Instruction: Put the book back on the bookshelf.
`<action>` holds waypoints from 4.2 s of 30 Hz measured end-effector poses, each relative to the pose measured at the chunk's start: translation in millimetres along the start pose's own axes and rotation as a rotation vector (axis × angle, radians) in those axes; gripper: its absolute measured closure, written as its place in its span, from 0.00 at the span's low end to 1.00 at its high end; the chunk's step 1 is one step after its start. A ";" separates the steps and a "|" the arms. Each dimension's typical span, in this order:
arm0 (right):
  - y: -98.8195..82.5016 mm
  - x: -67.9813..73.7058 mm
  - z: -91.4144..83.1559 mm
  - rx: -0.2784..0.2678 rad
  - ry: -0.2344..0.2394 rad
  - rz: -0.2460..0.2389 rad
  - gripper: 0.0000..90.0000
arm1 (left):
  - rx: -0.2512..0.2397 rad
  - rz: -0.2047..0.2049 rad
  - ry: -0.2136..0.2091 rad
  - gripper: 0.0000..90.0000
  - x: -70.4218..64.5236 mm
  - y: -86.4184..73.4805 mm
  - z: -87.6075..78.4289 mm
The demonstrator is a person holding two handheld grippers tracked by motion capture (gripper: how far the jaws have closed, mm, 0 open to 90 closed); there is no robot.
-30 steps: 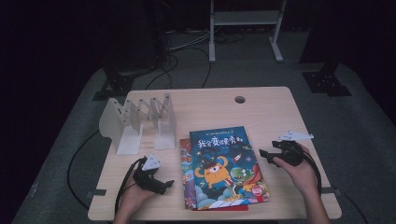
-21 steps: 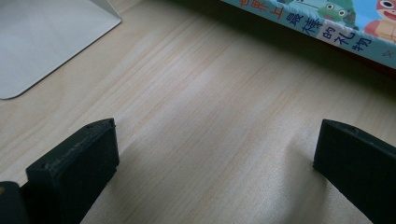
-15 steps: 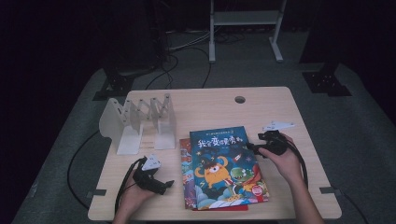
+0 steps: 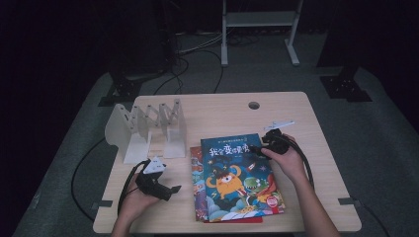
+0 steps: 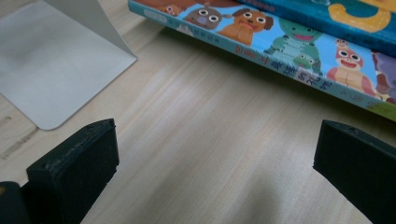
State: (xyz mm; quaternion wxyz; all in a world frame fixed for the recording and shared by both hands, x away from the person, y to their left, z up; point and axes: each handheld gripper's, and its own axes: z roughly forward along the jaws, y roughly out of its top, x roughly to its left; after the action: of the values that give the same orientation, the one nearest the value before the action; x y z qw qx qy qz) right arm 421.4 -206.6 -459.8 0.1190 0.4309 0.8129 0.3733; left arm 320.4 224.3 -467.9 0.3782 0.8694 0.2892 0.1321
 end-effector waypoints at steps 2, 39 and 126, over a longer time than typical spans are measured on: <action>0.6 -0.4 5.4 0.005 0.019 0.019 0.28 | -0.001 -0.002 0.000 0.00 2.3 2.1 -1.2; 34.1 49.2 47.0 0.042 0.222 -0.178 0.29 | -0.017 0.051 -0.028 0.00 6.1 33.7 -1.2; -103.0 -1.1 -92.7 -0.016 -0.024 -0.089 0.34 | 0.052 0.064 -0.213 0.00 -23.1 36.8 26.7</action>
State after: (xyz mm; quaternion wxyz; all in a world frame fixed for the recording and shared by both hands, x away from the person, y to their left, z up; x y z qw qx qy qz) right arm 311.3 -290.3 -468.7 0.1485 0.3977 0.8268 0.3690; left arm 328.8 174.8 -459.3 0.3795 0.8968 0.2230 0.0434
